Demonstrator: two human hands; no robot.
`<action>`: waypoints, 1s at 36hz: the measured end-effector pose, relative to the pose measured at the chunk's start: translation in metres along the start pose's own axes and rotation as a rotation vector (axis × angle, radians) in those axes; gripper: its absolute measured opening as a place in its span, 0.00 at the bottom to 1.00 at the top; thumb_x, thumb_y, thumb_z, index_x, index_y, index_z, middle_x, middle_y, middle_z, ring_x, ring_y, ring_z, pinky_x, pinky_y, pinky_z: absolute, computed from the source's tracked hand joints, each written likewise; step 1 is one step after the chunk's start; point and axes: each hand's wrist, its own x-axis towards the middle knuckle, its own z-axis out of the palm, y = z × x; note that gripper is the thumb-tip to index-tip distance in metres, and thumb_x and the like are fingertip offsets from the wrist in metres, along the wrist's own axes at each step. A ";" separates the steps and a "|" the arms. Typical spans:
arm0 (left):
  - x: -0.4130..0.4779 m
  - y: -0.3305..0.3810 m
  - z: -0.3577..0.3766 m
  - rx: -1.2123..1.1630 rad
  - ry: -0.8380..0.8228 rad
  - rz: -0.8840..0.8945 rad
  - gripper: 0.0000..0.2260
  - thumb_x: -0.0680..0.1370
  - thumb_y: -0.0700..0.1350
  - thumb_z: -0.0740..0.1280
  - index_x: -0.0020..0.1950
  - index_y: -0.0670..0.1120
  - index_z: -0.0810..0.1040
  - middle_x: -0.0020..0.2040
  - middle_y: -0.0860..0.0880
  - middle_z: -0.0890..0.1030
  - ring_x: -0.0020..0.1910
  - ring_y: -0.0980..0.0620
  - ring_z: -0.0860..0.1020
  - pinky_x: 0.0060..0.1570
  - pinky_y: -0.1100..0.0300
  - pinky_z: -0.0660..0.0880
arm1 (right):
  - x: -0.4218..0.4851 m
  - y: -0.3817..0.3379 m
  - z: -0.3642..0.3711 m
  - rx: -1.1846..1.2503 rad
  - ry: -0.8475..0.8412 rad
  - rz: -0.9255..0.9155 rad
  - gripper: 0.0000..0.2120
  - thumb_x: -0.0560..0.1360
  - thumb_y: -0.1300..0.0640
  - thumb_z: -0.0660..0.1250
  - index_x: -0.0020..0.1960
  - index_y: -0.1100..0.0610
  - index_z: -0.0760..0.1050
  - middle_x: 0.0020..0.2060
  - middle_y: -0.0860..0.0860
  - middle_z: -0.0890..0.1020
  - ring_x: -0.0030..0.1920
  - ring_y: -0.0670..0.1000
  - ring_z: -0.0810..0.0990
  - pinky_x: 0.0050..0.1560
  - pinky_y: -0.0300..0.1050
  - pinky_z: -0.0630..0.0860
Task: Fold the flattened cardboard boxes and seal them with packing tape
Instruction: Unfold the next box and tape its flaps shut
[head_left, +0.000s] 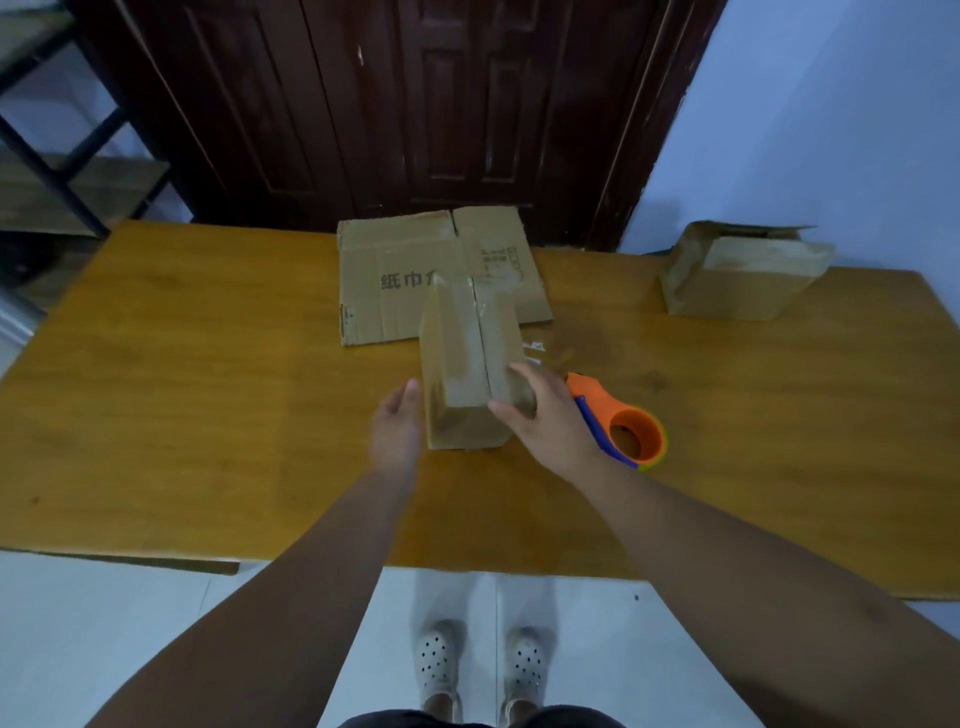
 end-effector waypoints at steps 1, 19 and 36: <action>-0.001 0.000 0.001 0.027 -0.036 0.003 0.23 0.80 0.57 0.58 0.71 0.46 0.69 0.70 0.47 0.72 0.68 0.46 0.69 0.61 0.53 0.66 | -0.001 -0.002 0.001 0.001 -0.006 0.021 0.32 0.76 0.39 0.63 0.75 0.46 0.59 0.75 0.50 0.59 0.75 0.51 0.58 0.73 0.51 0.61; -0.030 0.004 0.001 0.594 -0.149 0.507 0.21 0.79 0.65 0.48 0.69 0.66 0.67 0.70 0.60 0.67 0.71 0.53 0.57 0.66 0.50 0.53 | -0.018 -0.055 0.005 0.085 0.250 0.185 0.45 0.54 0.24 0.68 0.68 0.37 0.65 0.70 0.47 0.50 0.71 0.57 0.56 0.69 0.50 0.63; -0.011 0.062 -0.038 0.358 0.085 0.551 0.26 0.80 0.34 0.60 0.76 0.51 0.60 0.73 0.49 0.65 0.72 0.46 0.62 0.68 0.44 0.66 | 0.008 -0.075 -0.064 0.870 0.202 0.426 0.43 0.62 0.26 0.66 0.70 0.46 0.63 0.65 0.51 0.71 0.63 0.58 0.71 0.63 0.64 0.71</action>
